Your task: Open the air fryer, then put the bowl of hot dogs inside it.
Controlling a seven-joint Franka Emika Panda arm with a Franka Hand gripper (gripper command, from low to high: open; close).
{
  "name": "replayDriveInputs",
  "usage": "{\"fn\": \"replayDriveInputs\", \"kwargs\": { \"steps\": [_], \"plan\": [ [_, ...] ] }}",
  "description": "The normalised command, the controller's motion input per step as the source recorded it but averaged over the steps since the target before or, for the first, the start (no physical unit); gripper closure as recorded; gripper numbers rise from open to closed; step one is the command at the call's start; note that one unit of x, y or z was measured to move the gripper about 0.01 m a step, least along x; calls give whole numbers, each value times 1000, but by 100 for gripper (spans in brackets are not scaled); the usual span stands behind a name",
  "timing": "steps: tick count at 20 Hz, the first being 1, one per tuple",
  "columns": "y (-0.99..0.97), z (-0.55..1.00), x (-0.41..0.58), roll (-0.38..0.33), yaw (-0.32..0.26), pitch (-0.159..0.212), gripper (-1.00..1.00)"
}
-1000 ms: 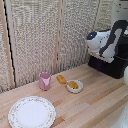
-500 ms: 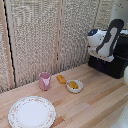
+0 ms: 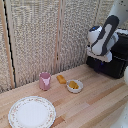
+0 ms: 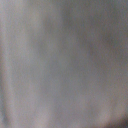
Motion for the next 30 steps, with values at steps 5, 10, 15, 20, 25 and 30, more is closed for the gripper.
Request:
{"fn": "replayDriveInputs", "kwargs": {
  "steps": [5,10,15,20,25,30],
  "plan": [
    [753,360,0,79,-89,-2,100],
    [829,58,-5,23,-108,-26,100],
    [841,0,-49,37,-86,-27,100],
    [864,0,-207,70,-31,-8,100],
    [959,-75,-292,17,-1,-28,100],
    [508,-317,-8,0,-53,-1,100]
  ]
}}
